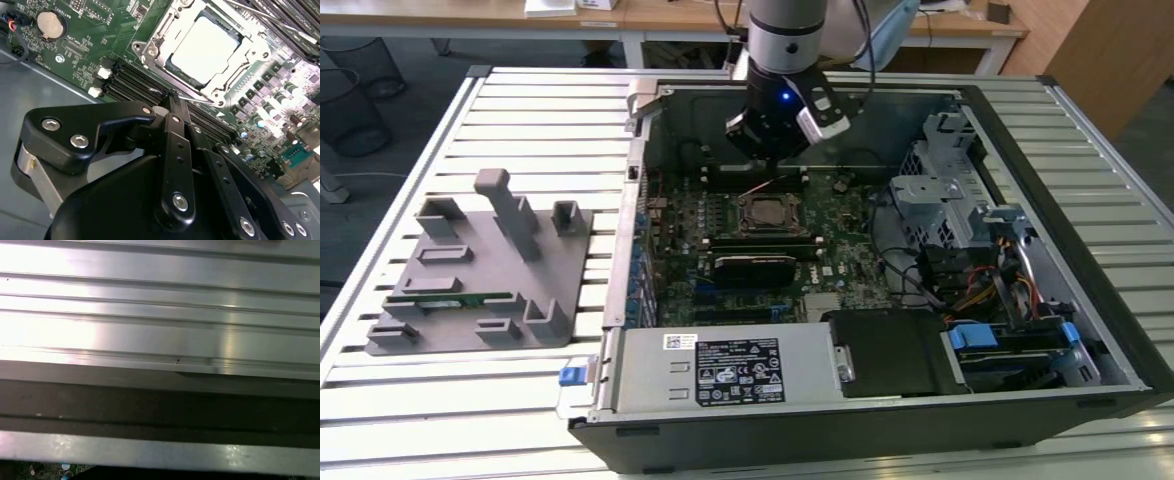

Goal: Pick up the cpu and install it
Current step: 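Install the first cpu locking lever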

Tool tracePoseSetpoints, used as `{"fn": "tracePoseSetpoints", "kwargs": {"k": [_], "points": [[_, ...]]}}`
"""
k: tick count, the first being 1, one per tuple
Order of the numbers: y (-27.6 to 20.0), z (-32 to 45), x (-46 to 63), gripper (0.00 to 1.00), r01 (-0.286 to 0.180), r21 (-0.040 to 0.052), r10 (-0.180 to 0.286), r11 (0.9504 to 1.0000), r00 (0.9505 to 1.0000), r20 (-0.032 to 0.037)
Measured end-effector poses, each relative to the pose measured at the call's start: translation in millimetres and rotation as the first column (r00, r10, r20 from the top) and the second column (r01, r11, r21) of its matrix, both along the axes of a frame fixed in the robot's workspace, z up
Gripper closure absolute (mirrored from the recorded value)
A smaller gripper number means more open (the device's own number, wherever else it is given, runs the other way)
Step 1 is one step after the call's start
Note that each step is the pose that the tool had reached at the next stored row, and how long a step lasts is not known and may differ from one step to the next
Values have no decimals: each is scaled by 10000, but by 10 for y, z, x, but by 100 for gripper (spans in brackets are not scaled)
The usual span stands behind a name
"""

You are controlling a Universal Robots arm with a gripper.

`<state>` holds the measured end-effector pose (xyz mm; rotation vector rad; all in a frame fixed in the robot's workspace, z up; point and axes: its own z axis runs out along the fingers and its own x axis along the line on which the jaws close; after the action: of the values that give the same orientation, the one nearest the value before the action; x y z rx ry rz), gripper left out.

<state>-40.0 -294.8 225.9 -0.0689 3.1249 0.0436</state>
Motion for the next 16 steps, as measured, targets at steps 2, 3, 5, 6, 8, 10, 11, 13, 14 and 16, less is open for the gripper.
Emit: {"fn": "tracePoseSetpoints", "kwargs": {"k": [2,3,5,6,8,10,11,13,14,16], "points": [[0,-21,16,89,-1,-1,1,10000,10000,0],[0,-32,25,89,0,0,0,10000,10000,0],[0,-54,42,89,0,-1,0,10000,10000,-1],[0,-65,50,89,-1,-1,1,10000,10000,-1],[0,-86,61,89,0,-1,0,10000,10000,-1],[0,-109,67,89,0,-1,0,10000,10000,-1],[0,-123,69,89,1,-1,-1,10000,10000,0],[0,-147,75,89,0,-1,0,10000,10000,-1],[0,-156,80,89,0,0,0,10000,10000,0],[0,-174,92,89,0,-1,0,10000,10000,-1]]}}
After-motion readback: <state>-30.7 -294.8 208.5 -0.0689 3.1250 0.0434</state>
